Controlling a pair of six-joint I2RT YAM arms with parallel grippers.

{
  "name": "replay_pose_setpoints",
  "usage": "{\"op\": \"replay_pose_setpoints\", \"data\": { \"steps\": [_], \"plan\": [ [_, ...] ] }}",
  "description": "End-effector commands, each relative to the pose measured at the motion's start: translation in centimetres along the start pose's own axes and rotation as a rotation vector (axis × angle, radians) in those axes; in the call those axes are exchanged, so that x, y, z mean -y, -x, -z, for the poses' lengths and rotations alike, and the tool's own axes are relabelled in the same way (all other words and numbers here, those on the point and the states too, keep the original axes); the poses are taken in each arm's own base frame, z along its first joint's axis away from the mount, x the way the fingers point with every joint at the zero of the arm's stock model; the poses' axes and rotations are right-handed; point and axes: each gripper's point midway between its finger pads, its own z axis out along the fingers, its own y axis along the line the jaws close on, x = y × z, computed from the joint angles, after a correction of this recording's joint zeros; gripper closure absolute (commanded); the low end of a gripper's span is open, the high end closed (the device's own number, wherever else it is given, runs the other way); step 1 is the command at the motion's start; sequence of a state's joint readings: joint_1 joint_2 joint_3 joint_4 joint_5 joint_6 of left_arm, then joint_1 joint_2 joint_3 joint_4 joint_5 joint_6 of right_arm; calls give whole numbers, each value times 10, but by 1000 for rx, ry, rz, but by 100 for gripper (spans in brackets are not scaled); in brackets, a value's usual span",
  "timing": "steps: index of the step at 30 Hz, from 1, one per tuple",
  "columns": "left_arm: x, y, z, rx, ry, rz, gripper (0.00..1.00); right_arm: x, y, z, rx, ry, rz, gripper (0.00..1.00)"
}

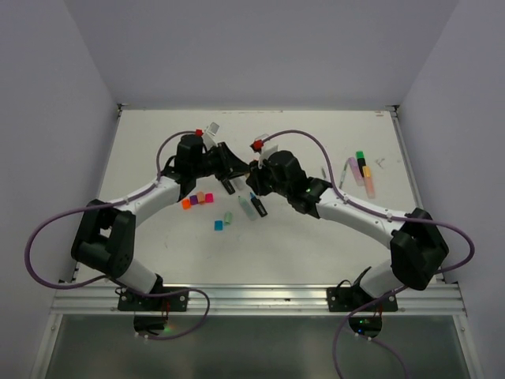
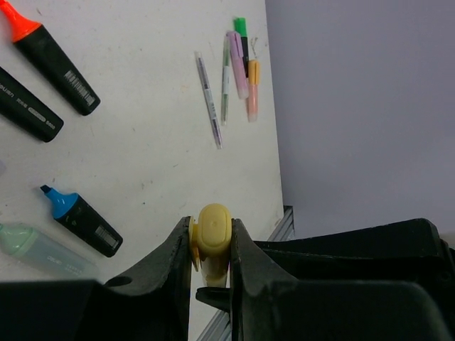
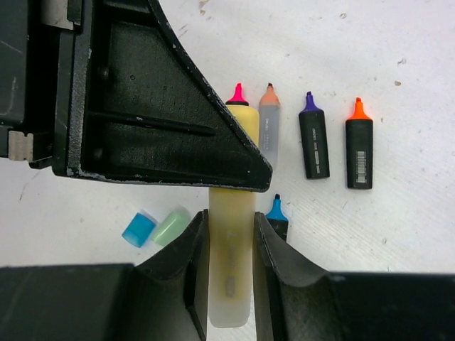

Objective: Open the pen caps

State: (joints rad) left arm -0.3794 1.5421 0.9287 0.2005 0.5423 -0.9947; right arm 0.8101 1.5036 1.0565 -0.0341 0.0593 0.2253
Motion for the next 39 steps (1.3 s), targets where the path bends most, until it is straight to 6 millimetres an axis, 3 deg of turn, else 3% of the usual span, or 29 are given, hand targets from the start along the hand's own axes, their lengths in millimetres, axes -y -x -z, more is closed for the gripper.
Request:
{"op": "replay_pose_setpoints", "data": {
  "steps": [1, 8, 10, 13, 16, 17, 19, 20, 22, 26, 31, 35, 39],
  "plan": [
    [52, 135, 25, 453, -115, -119, 100, -17, -100, 38, -354, 61, -2, 100],
    [55, 157, 38, 519, -132, -107, 100, -10, -117, 50, -356, 26, -31, 100],
    [55, 159, 37, 510, -127, -110, 100, -9, -114, 50, -333, 22, -38, 100],
    [37, 145, 37, 469, -46, -120, 100, 11, -107, 41, -348, -73, -10, 100],
    [1, 118, 50, 427, 155, -172, 100, 35, -93, 28, -332, -145, -4, 100],
    [-16, 98, 60, 391, 216, -190, 100, 44, -97, 22, -354, -158, -8, 100],
    [-36, 79, 72, 365, 291, -193, 100, 63, -90, 15, -344, -181, -32, 100],
    [-51, 58, 84, 322, 342, -198, 100, 69, -92, 10, -351, -190, -34, 100],
    [-62, 43, 96, 312, 380, -195, 100, 82, -86, 2, -342, -189, -44, 100],
    [-91, 2, 116, 250, 452, -170, 100, 83, -80, -20, -337, -151, -2, 100],
    [-130, -51, 112, 139, 494, -106, 100, 85, -86, -46, -362, -142, 0, 100],
    [-142, -76, 108, 109, 496, -72, 100, 85, -89, -59, -362, -139, -8, 100],
    [-150, -88, 106, 86, 509, -70, 100, 85, -92, -64, -367, -138, -14, 100]
  ]
}}
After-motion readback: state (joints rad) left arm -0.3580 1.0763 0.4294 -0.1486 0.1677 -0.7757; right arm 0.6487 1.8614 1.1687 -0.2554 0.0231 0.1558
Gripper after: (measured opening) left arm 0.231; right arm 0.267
